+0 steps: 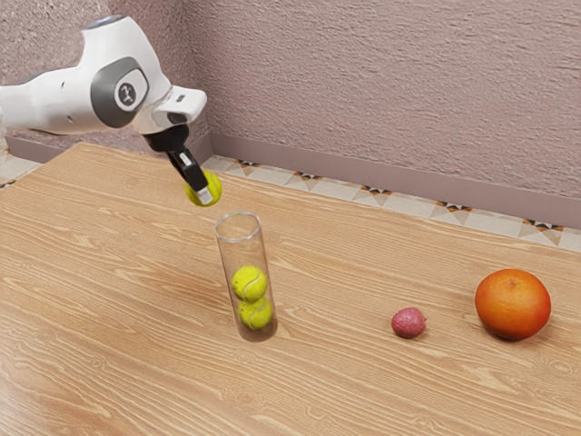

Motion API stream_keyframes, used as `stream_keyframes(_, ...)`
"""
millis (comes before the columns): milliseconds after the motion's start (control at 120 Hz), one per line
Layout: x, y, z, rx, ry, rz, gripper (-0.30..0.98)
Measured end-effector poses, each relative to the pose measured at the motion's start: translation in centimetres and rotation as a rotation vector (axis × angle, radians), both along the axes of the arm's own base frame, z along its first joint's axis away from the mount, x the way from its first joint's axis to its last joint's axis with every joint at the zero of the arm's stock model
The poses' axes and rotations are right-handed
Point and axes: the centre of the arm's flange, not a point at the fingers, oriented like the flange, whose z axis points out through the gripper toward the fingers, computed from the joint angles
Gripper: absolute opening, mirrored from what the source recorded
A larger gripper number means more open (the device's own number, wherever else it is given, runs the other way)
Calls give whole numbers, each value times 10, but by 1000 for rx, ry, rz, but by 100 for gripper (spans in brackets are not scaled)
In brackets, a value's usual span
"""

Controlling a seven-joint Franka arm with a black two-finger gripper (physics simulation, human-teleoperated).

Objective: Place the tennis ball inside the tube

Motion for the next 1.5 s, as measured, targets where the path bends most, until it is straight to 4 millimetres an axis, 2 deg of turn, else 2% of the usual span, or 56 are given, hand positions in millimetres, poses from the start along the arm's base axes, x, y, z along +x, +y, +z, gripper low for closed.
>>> stream_keyframes(233, -7, -23, 7, -35, 19, -35, 29)
stream_keyframes(342, -18, -37, 25, -47, 6, -59, 29)
stream_keyframes(400, -22, -44, 28, -51, 9, -73, 29)
stream_keyframes(825, -42, -104, 23, -61, 52, -185, 30)
stream_keyframes(933, -41, -105, 23, -61, 53, -187, 30)
stream_keyframes(1200, -40, -89, 25, -59, 51, -161, 30)
stream_keyframes(1400, -42, -96, 26, -59, 50, -173, 30)
stream_keyframes(1500, -42, -100, 25, -61, 54, -181, 42)
